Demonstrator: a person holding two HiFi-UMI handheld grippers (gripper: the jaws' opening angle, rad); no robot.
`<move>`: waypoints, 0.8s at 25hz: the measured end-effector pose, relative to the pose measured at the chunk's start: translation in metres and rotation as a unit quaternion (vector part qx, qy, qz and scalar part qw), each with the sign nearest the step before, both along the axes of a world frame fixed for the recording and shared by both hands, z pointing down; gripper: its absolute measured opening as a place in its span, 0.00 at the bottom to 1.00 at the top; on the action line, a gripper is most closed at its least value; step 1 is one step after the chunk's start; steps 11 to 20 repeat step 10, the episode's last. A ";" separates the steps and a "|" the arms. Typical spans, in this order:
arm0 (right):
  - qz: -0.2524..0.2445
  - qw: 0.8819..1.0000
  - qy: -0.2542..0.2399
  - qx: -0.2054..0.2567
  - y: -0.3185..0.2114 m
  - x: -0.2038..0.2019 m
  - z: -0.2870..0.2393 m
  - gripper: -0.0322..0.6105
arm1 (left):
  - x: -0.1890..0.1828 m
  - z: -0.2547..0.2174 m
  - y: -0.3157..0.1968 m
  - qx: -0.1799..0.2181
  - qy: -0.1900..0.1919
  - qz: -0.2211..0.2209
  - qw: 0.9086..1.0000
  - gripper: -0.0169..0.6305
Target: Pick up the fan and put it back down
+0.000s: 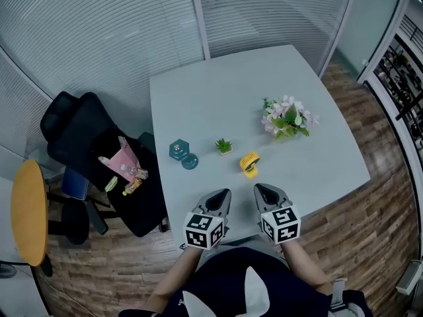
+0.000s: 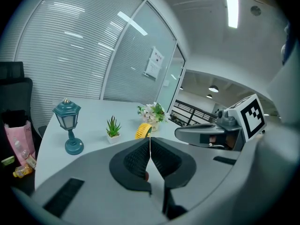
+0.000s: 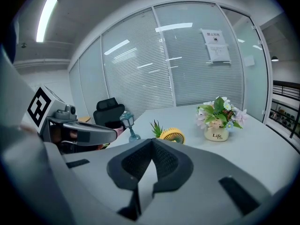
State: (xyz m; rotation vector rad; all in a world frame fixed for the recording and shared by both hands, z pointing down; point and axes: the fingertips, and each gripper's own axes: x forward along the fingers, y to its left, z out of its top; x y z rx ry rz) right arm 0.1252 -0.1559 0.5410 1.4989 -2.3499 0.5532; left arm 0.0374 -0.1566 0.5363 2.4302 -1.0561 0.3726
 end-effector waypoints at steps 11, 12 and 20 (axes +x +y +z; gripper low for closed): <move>0.000 1.000 0.002 -0.015 0.005 0.004 0.009 0.05 | -0.005 0.008 0.001 -0.009 -0.004 -0.001 1.000 0.06; 0.000 1.000 0.002 -0.015 0.005 0.004 0.009 0.05 | -0.005 0.008 0.001 -0.009 -0.004 -0.001 1.000 0.06; 0.000 1.000 0.002 -0.015 0.005 0.004 0.009 0.05 | -0.005 0.008 0.001 -0.009 -0.004 -0.001 1.000 0.06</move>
